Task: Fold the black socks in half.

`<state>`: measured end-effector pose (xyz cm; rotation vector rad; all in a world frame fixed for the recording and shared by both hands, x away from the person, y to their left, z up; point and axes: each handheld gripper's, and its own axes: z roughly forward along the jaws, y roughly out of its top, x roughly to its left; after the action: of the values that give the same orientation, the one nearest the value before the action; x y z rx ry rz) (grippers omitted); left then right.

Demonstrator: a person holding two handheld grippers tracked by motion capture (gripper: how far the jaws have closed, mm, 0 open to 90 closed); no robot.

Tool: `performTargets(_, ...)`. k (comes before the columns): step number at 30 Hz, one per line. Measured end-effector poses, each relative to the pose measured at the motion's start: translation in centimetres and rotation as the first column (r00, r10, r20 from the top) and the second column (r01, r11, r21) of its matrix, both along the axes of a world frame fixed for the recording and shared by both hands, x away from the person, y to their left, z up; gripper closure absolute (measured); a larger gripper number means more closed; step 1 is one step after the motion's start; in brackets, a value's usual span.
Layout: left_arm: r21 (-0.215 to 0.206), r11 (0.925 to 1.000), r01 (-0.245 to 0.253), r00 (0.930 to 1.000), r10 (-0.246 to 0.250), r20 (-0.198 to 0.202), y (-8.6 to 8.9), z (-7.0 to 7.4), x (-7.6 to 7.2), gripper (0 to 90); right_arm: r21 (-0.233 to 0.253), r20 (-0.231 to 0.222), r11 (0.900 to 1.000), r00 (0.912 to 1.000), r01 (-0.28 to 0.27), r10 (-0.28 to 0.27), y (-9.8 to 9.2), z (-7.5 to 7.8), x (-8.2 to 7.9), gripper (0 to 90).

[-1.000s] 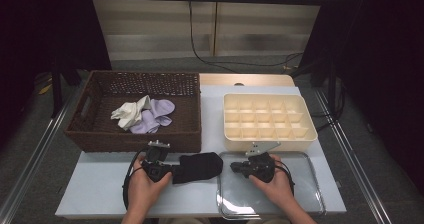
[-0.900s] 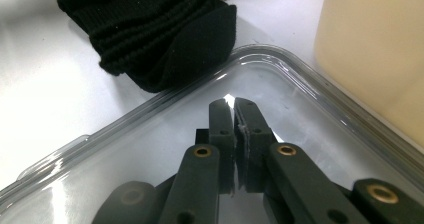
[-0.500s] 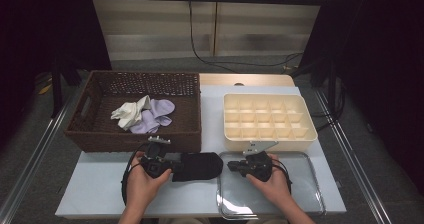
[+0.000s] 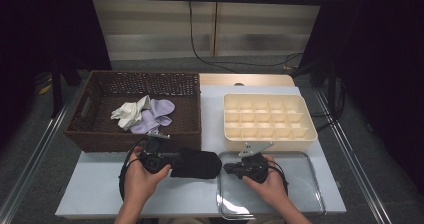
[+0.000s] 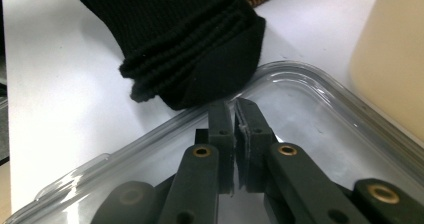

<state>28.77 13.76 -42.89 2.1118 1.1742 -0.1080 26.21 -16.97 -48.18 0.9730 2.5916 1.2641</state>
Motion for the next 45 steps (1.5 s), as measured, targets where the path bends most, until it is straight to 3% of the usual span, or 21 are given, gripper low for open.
performTargets(7,0.010,0.9999,0.000,1.0000,0.000,0.006,-0.6,0.4,0.2,84.5,-0.003,-0.002,1.000,0.9998,-0.018,0.018,0.8,0.0,0.0,86.3)
performTargets(10,0.023,0.9995,0.022,0.9997,-0.022,0.008,-1.0,0.6,0.2,84.4,-0.010,0.003,1.000,0.9997,-0.023,0.023,1.0,0.0,0.0,86.3)
performTargets(25,0.021,0.9987,0.047,0.9985,-0.047,0.027,-3.2,0.9,0.5,84.7,-0.017,0.004,0.999,0.9996,-0.027,0.027,1.2,0.1,0.0,86.3)
performTargets(45,0.019,0.9906,0.136,0.9897,-0.136,0.044,-7.7,-0.9,0.1,84.8,-0.012,0.004,1.000,1.0000,-0.008,0.008,0.6,0.5,0.2,85.1)
